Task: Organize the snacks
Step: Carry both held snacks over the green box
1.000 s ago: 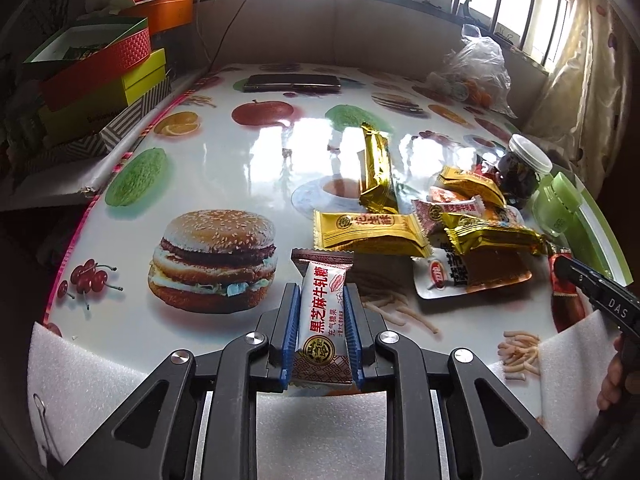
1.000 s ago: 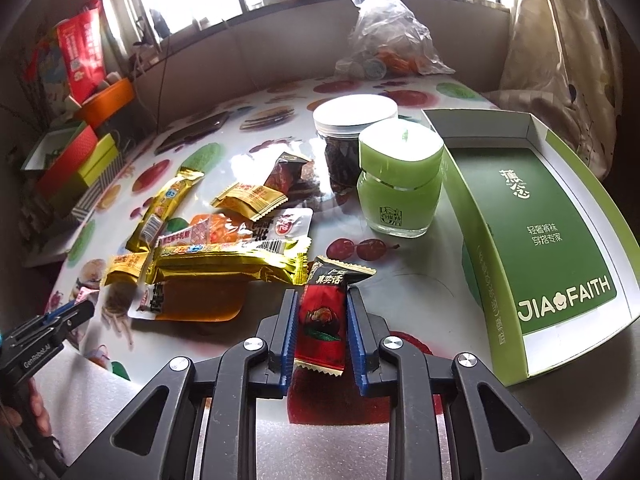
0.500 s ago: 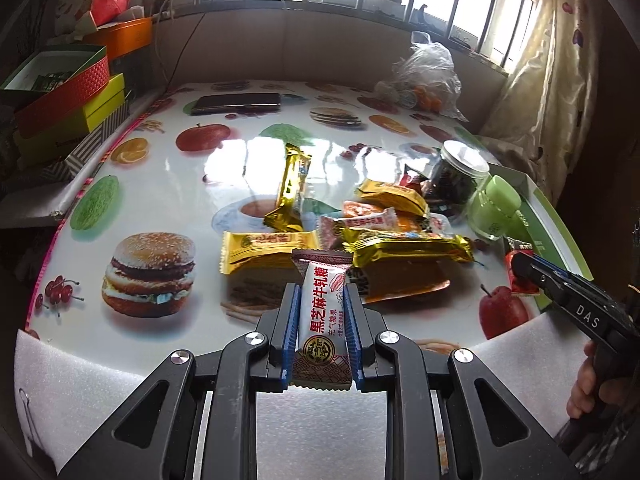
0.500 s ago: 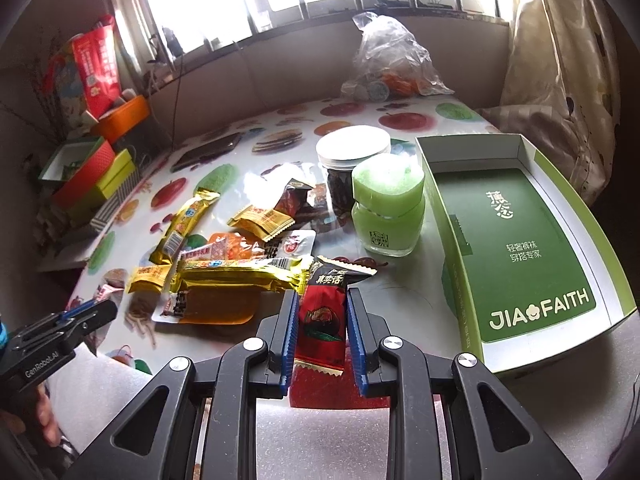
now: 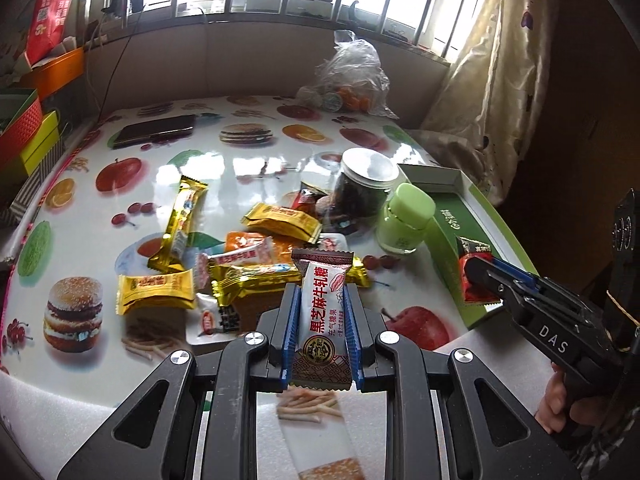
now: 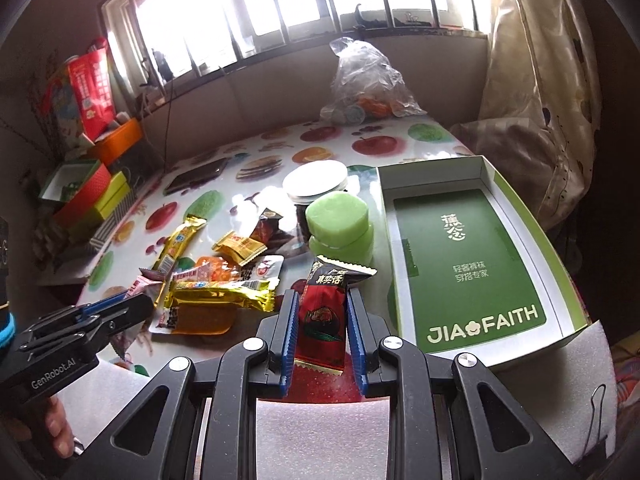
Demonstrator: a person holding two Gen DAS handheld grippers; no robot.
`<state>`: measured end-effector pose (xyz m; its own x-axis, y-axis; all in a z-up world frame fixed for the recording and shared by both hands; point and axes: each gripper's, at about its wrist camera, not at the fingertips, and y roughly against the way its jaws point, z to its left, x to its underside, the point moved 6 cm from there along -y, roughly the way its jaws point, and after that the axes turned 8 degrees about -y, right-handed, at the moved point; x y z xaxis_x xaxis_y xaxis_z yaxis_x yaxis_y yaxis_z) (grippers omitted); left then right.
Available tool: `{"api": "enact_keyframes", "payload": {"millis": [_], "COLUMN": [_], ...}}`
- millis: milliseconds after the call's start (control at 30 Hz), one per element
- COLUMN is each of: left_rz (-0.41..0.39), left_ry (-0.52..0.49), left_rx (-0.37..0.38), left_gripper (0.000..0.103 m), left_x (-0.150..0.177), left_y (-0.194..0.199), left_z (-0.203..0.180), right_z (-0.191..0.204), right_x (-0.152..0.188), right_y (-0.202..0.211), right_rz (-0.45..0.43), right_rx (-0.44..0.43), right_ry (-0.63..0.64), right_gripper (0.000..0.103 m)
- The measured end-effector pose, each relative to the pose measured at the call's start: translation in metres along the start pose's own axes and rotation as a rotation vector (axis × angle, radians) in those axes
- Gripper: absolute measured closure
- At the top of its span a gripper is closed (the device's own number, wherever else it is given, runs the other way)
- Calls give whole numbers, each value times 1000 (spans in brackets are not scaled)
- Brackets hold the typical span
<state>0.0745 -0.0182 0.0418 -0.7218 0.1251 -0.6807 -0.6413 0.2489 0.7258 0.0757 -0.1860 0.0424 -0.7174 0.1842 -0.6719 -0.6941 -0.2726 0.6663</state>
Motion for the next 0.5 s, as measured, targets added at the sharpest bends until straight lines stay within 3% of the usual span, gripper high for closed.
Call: {"api": "enact_keyframes", "payload": {"millis": [500], "left_rz": [18], "left_ry": [-79], "left_rx": [141], "left_gripper": [80], "left_x": [-42], "left_y": [-34], "left_z": [-79], "right_z": [-68], "right_x": [-27], "right_y": [7], "right_rz": [-26], "right_rx": [89], "right_ry": [-72], "right_gripper": [81]}}
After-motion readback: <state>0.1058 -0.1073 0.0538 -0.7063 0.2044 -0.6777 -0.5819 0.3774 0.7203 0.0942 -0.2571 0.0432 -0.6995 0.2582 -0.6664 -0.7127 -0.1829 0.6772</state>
